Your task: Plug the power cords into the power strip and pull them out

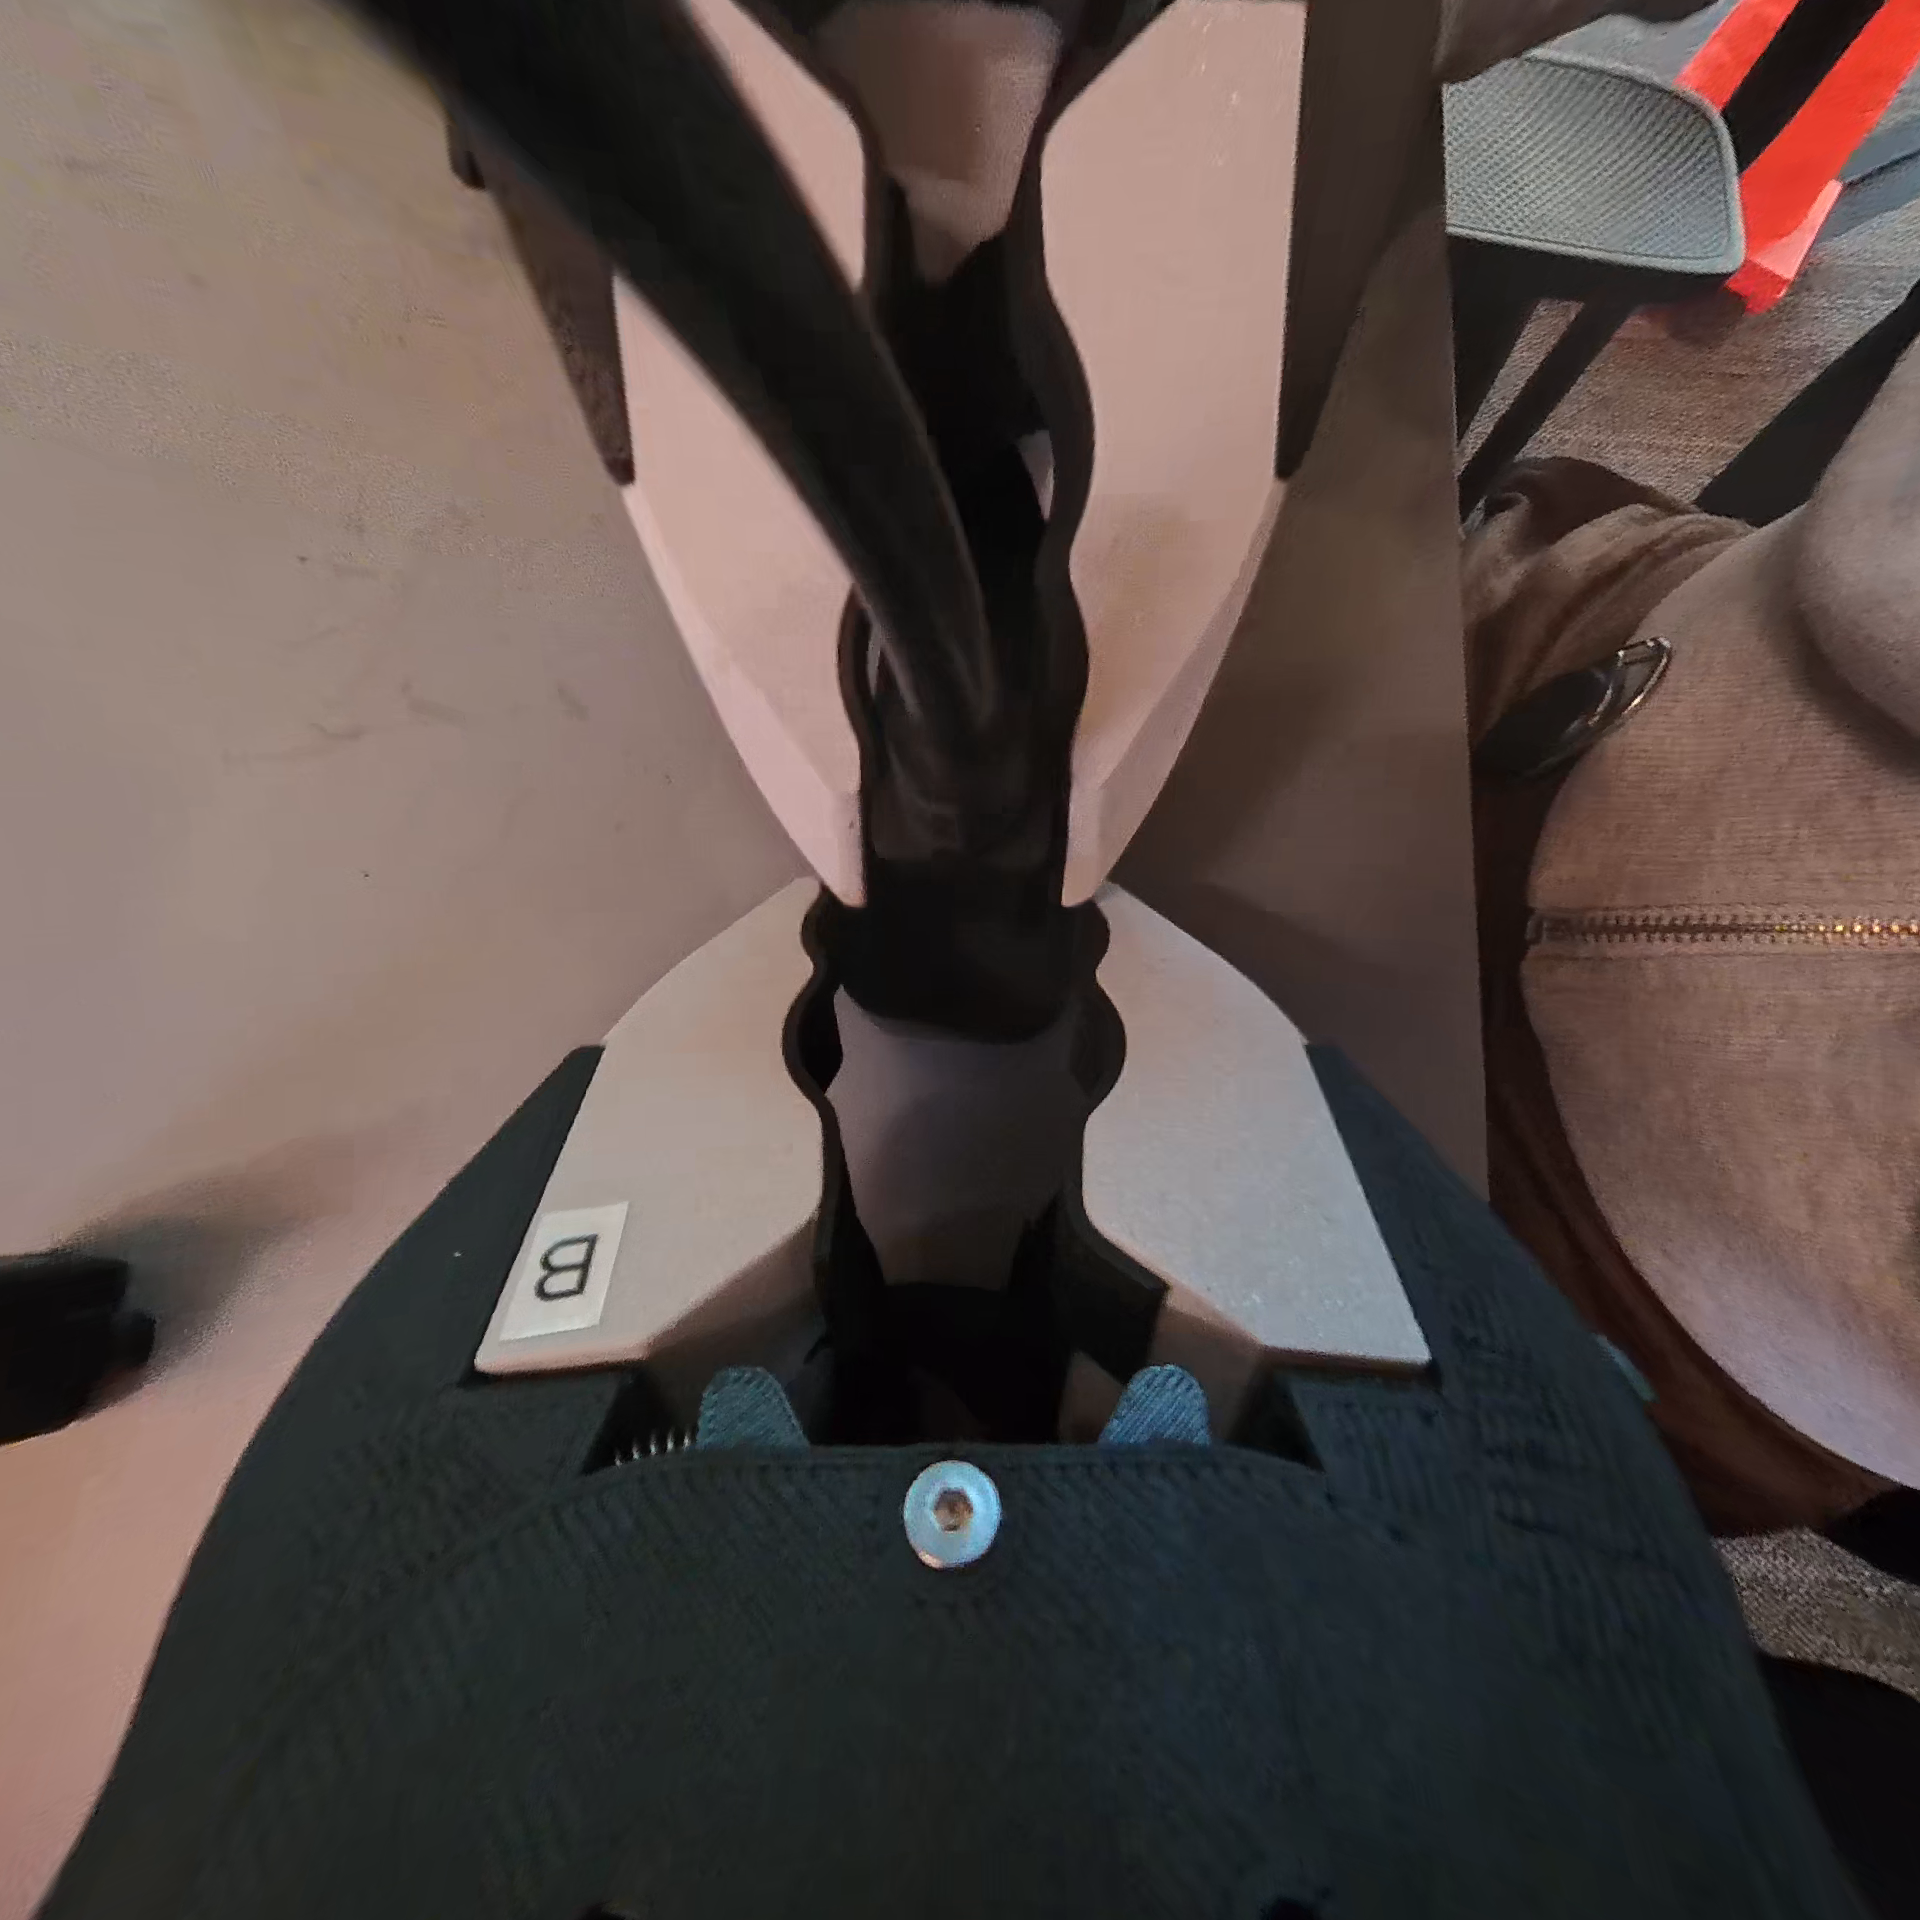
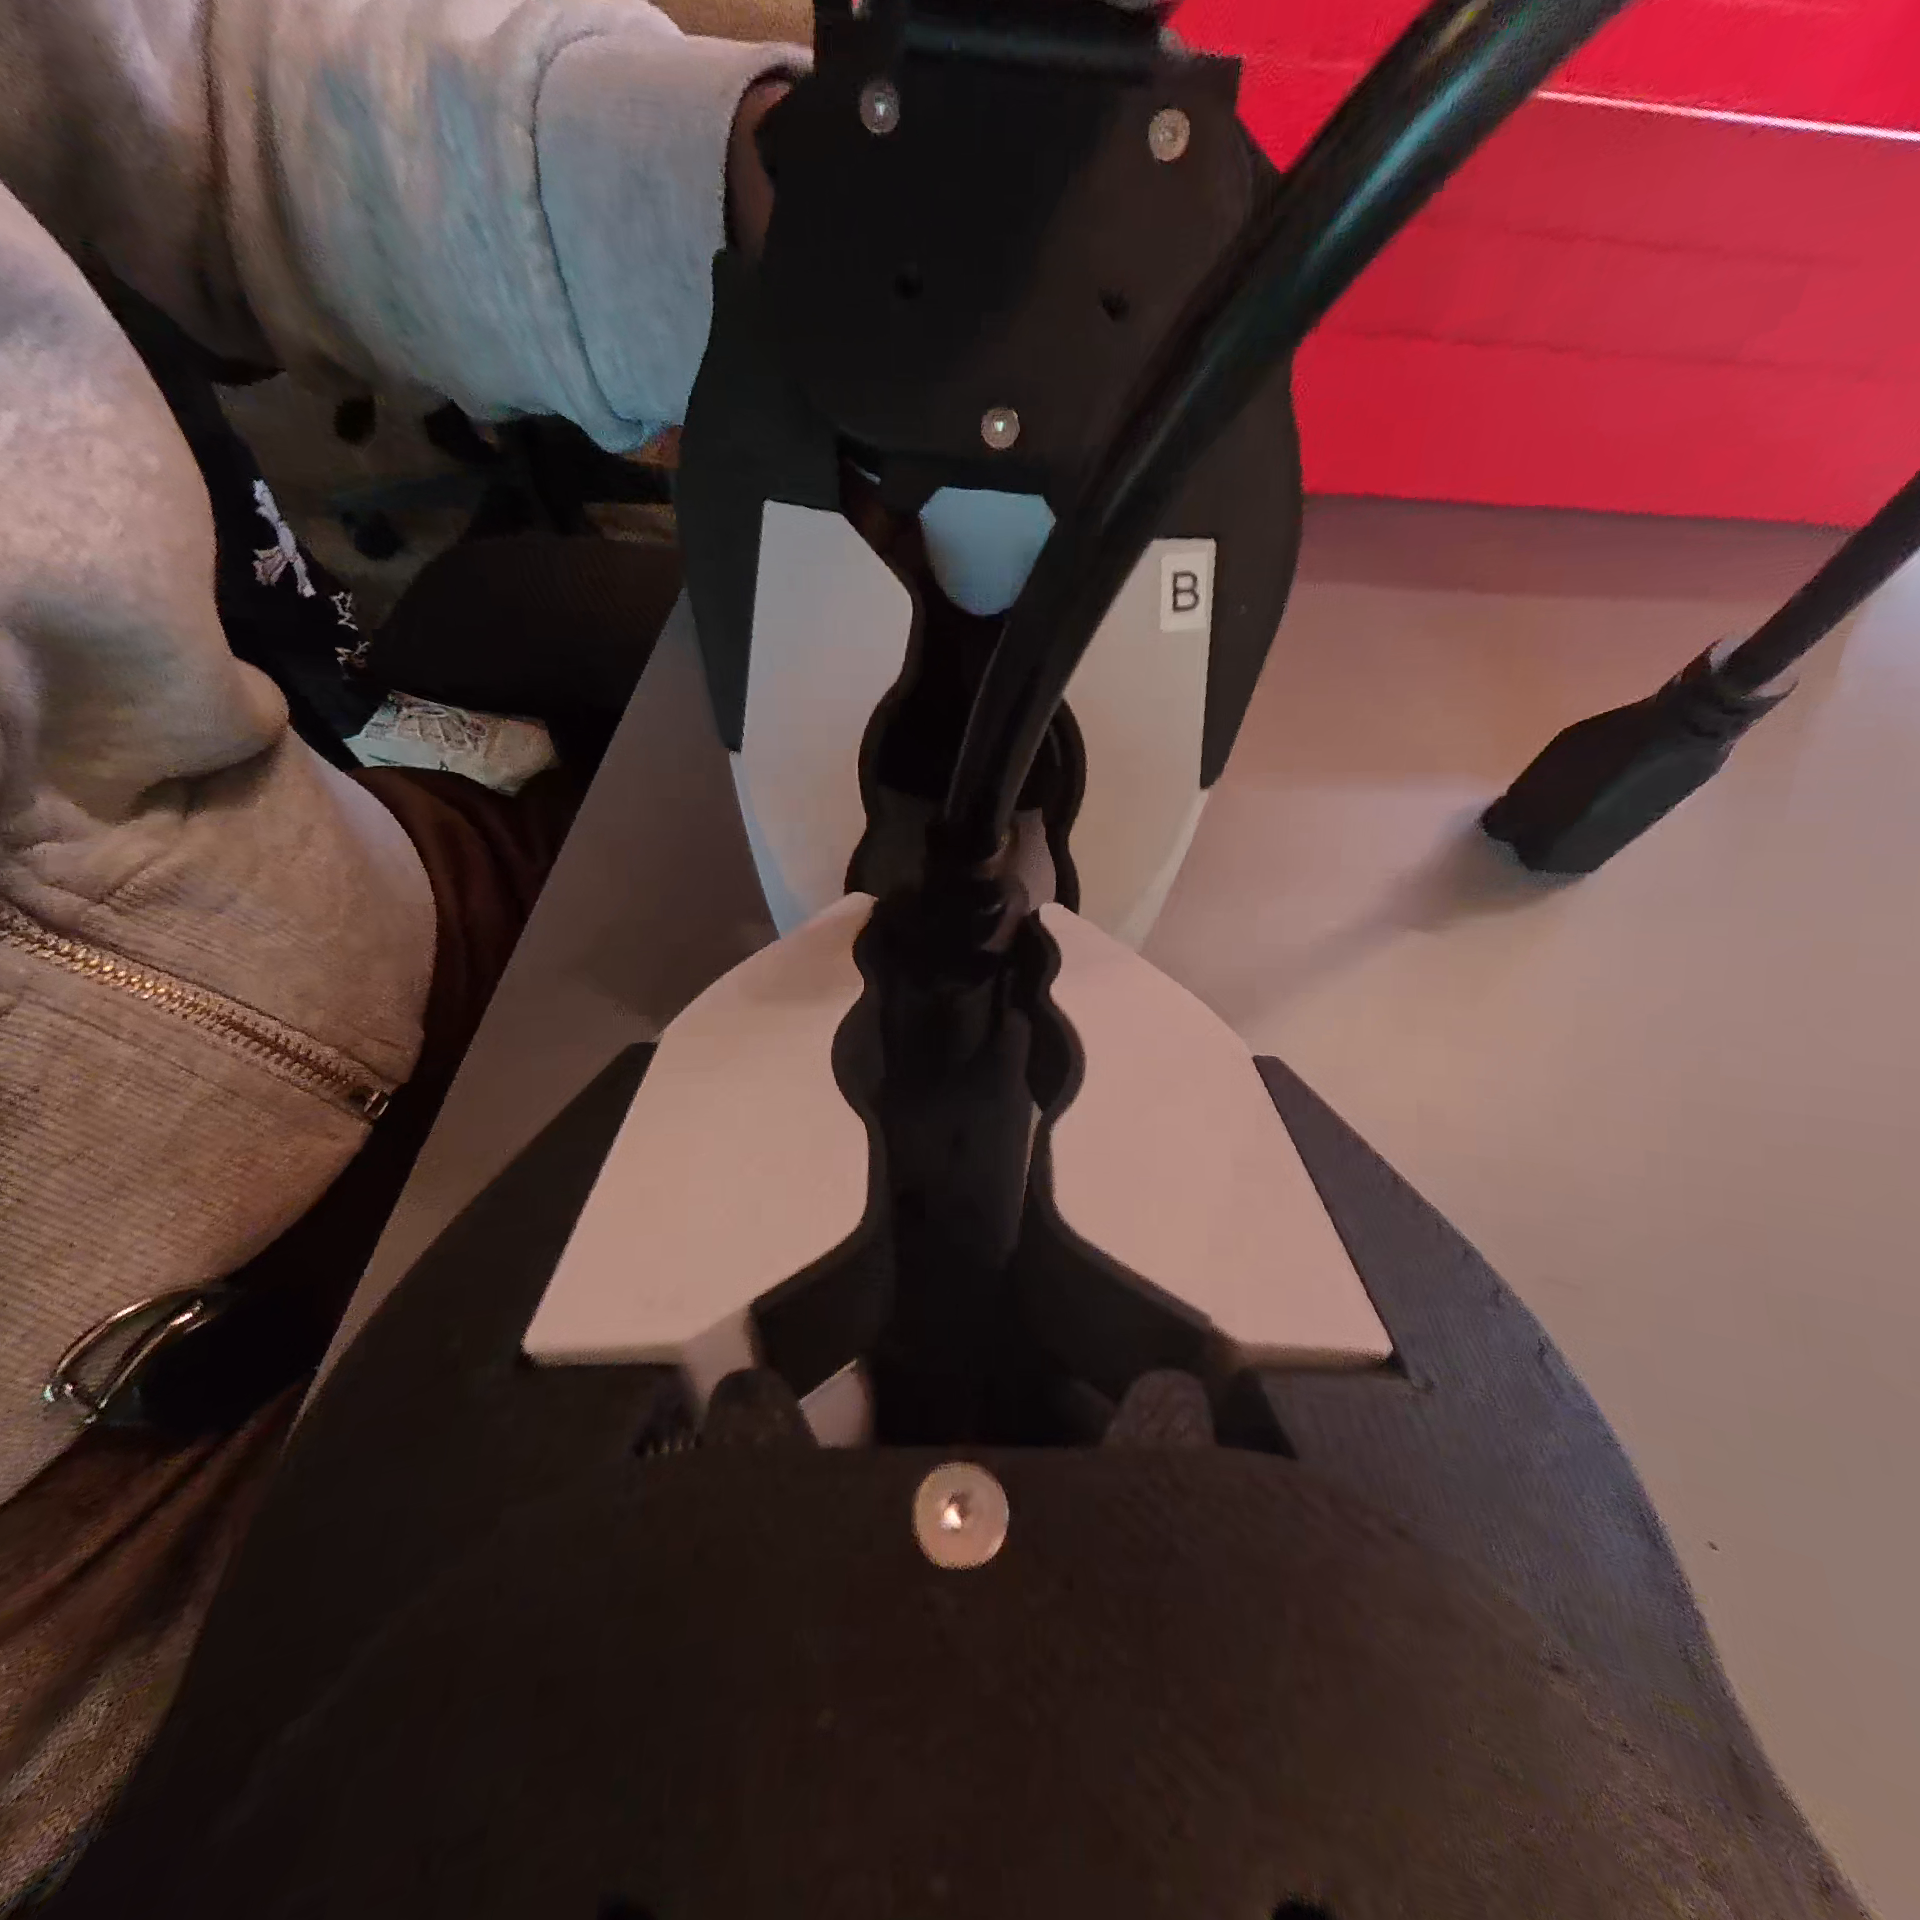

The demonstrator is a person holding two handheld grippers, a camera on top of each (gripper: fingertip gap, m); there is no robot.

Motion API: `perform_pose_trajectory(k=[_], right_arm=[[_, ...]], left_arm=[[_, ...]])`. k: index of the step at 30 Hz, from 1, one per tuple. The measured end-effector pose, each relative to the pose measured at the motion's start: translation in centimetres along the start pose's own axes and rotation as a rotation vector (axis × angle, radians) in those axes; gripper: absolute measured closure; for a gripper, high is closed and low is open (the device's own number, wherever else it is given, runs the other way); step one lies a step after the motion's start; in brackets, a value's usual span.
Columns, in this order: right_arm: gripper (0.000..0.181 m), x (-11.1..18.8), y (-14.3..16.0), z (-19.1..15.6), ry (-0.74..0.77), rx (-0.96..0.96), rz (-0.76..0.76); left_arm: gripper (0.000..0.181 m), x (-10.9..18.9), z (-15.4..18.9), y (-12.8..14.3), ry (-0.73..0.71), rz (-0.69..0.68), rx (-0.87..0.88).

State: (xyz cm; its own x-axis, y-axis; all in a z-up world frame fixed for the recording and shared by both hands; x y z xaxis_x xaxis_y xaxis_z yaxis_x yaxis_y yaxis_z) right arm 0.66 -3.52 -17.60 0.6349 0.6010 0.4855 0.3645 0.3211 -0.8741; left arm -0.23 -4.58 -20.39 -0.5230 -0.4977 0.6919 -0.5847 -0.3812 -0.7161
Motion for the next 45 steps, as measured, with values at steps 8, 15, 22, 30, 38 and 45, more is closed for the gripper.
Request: perform_pose_trajectory(k=[8, 15, 22, 30, 38, 45], right_arm=[[0.157, -0.16, -0.03, 0.05, -0.040, -0.029, 0.032], [0.157, -0.32, -0.09, -0.43, -0.079, -0.011, 0.053], [0.157, -0.30, -0.05, -0.52, -0.085, -0.014, 0.054], [0.156, -0.21, -0.01, -0.61, -0.106, -0.035, 0.056], [0.157, -0.03, 0.01, -0.45, -0.035, 0.011, 0.027], [0.157, 0.22, 0.05, -0.42, -0.049, 0.004, 0.029]], left_arm=[[0.139, 0.05, -0.03, -0.07, 0.032, 0.017, 0.025], [0.136, -0.75, 0.48, 0.63, 0.051, -0.071, -0.016], [0.135, -0.70, 0.45, 0.55, 0.022, -0.066, -0.046], [0.120, -0.20, -0.09, -0.03, -0.012, -0.006, -0.015], [0.138, -0.47, 0.29, -0.15, -0.005, -0.061, -0.019], [0.137, -0.55, 0.29, -0.21, -0.005, -0.024, -0.026]])
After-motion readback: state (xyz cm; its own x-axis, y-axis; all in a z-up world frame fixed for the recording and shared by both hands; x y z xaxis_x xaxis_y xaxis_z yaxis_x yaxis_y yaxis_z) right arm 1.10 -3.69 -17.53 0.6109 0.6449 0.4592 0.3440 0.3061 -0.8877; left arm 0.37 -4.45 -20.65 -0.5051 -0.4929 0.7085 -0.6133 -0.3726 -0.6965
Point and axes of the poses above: each gripper's, where its closed fingertips meet, x back along the fingers, y out of its underside, z = x × y across the jaws, the point moved 2 cm from there along x, back along the fingers, and after that the axes turned 6 degrees about -x, right-handed, at the moved point
